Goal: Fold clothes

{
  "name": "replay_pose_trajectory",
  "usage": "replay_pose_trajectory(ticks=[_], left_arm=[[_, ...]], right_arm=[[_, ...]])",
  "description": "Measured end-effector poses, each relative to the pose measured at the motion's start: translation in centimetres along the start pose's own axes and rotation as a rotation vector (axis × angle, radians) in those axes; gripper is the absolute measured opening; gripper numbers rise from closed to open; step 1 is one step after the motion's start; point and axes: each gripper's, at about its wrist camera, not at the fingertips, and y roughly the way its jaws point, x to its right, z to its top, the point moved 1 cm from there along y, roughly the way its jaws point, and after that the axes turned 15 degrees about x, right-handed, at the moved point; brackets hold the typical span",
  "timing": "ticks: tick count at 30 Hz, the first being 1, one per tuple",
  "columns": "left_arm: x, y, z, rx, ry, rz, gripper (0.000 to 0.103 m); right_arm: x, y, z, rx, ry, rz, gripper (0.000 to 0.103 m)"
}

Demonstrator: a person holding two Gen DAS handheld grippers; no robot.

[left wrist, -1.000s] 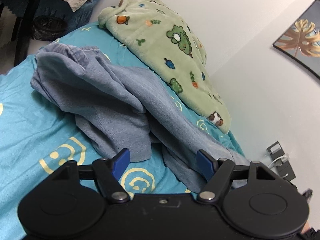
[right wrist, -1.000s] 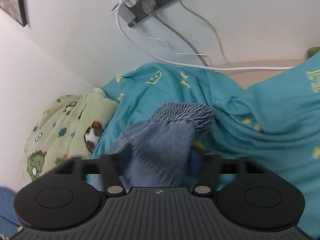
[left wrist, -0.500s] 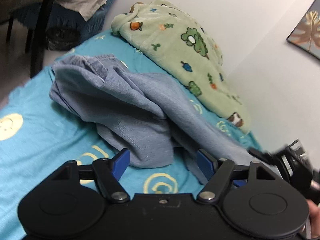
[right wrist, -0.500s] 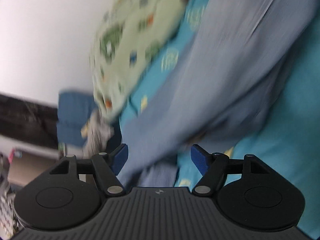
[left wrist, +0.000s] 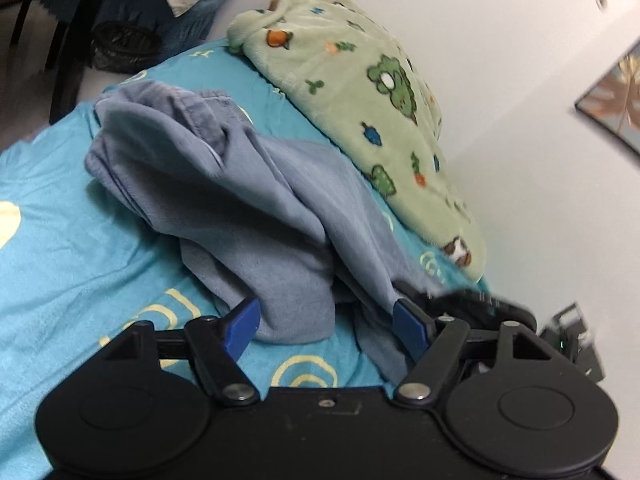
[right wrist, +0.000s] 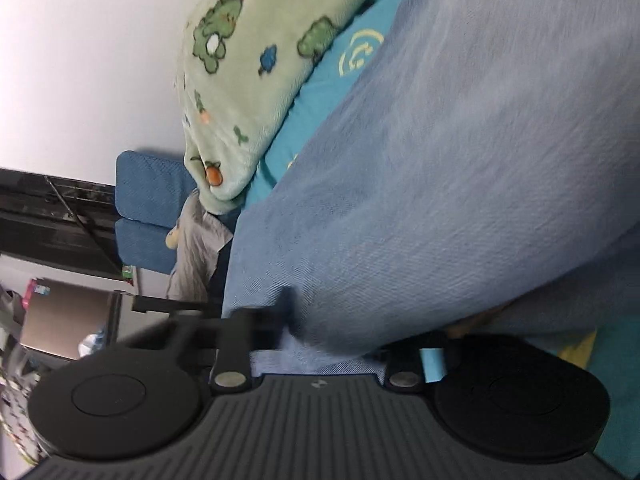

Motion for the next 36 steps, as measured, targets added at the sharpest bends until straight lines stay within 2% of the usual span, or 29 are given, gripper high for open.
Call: replay_pose_trajectory(ticks=[2, 6, 8, 11, 14, 17, 21, 25, 27, 29, 33, 36], left_arm=[[0.1, -0.4, 0.6, 0.032, 0.006, -0.015, 0.071], [1.1, -1.7, 1.3, 0.105, 0.082, -0.06, 0.07], [1.5, -2.6, 1.4, 0.109, 0.072, -0.114, 0.069], [2.0, -4.6, 1.0, 0.109, 0.069, -0.186, 0.069], [2.3, -7.3, 0.3, 0.111, 0.075, -0.215, 0.069], [3.1, -8.7, 0.6, 0.148, 0.105, -0.241, 0.07], [3.0, -7.8, 1.0, 0.156, 0.122, -0.212, 0.07], [1.4, -5.1, 1.2, 0.11, 0.098, -0.129, 0.07], [0.6, -4.1, 1.3, 0.092, 0.08, -0.091, 0.07], [-0.1, -3.4, 1.4, 0.078, 0.069, -0.054, 0.07], [-0.7, -3.0, 1.3, 0.059, 0.047, -0.024, 0.07], [-0.8, -2.6, 1.1, 0.047, 0.052, -0.003, 0.07]], right_arm=[[-0.6, -0.9, 0.2, 0.014, -0.043, 0.003, 0.01], [-3.1, -4.0, 0.4, 0.045, -0.148, 0.0, 0.008], [-3.6, -6.0, 0.4, 0.061, -0.184, -0.019, 0.007], [-2.7, -8.4, 0.2, 0.057, -0.198, -0.083, 0.006], [-1.0, -9.8, -0.5, 0.04, -0.218, -0.163, 0.006], [0.6, -10.5, -2.1, -0.011, -0.239, -0.244, 0.006], [1.6, -10.5, -4.0, -0.063, -0.262, -0.309, 0.009], [1.8, -10.9, -3.8, -0.064, -0.225, -0.297, 0.016], [1.5, -11.6, -3.5, -0.038, -0.225, -0.293, 0.027], [0.6, -12.5, -3.4, -0.003, -0.275, -0.28, 0.04], [-0.4, -13.8, -2.8, 0.073, -0.327, -0.24, 0.043], [-0.7, -14.0, -2.4, 0.099, -0.333, -0.22, 0.043]])
